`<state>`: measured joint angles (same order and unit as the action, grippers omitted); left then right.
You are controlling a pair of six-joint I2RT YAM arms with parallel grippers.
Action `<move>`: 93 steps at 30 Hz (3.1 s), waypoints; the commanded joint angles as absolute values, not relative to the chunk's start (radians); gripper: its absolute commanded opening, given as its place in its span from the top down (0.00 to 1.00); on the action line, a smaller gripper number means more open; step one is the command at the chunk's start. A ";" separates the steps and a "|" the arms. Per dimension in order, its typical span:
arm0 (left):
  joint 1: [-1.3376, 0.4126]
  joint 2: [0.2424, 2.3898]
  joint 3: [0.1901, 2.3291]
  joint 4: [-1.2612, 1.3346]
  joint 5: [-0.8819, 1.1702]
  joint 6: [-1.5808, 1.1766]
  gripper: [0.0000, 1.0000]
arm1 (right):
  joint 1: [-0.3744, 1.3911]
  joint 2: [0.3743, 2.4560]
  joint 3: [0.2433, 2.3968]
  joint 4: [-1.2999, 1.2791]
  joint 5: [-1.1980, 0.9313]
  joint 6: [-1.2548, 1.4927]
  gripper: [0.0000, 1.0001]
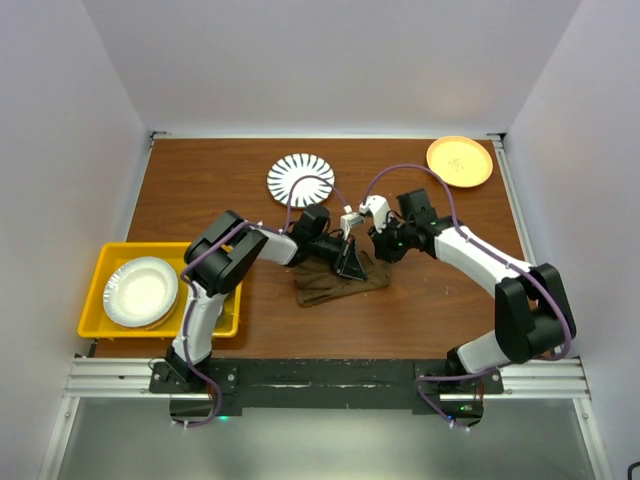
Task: Fold the napkin into a case and place the utensils inside
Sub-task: Stuff the top corner of the smaller-rectangle-folded napkin at the center of the board.
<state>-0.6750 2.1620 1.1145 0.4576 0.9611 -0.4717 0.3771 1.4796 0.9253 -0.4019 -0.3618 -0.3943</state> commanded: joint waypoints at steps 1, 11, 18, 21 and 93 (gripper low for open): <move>-0.667 2.186 1.098 0.485 0.959 -0.495 1.00 | 0.403 1.433 0.887 -0.293 -0.249 -0.370 0.77; -0.666 2.197 1.097 0.482 0.960 -0.499 1.00 | 0.497 1.442 0.834 -0.226 -0.120 -0.322 0.72; -0.663 2.201 1.095 0.482 0.962 -0.502 1.00 | 0.552 1.480 0.836 -0.204 -0.038 -0.305 0.68; -0.658 2.204 1.098 0.482 0.963 -0.505 1.00 | 0.572 1.500 0.844 -0.196 -0.011 -0.304 0.68; -0.621 2.132 1.203 0.442 0.960 -0.678 1.00 | 0.607 1.459 0.818 -0.213 -0.038 -0.445 1.00</move>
<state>-0.6407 2.1536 1.1519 0.4404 0.9657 -0.6678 0.6075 1.4662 0.8295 -0.2413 0.0040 -0.4324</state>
